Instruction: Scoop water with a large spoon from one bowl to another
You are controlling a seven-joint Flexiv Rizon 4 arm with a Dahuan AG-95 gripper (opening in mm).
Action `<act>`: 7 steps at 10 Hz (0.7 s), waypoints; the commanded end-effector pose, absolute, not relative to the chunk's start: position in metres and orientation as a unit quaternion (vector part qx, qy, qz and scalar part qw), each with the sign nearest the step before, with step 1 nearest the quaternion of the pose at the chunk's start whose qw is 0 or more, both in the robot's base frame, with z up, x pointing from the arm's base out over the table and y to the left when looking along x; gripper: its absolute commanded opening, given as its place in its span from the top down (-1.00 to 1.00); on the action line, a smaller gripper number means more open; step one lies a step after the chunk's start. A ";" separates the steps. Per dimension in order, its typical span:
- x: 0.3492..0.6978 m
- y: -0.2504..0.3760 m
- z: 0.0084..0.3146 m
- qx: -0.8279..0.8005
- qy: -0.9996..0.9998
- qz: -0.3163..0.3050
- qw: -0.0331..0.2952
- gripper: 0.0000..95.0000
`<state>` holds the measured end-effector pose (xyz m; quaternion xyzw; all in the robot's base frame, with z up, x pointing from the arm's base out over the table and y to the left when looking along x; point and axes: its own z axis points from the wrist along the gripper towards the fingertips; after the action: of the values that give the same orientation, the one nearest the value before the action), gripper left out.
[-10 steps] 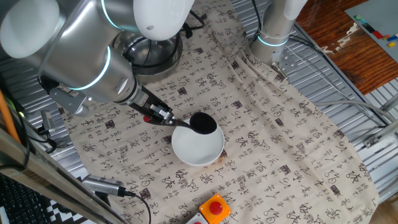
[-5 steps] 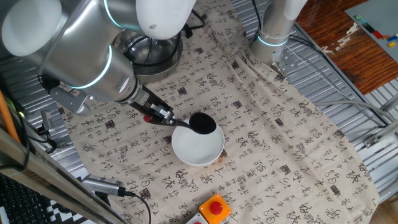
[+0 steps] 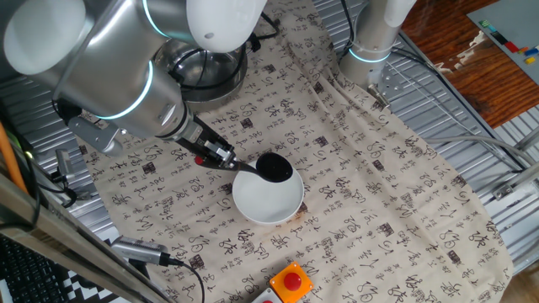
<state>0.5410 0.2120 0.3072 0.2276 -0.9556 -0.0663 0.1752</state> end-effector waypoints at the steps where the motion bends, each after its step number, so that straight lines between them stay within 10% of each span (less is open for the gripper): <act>1: 0.541 0.212 0.307 0.225 -0.956 -0.066 0.174 1.00; 7: 0.541 0.212 0.307 0.215 -0.959 -0.063 0.172 1.00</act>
<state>0.5414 0.2124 0.3074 0.2142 -0.9593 -0.0629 0.1728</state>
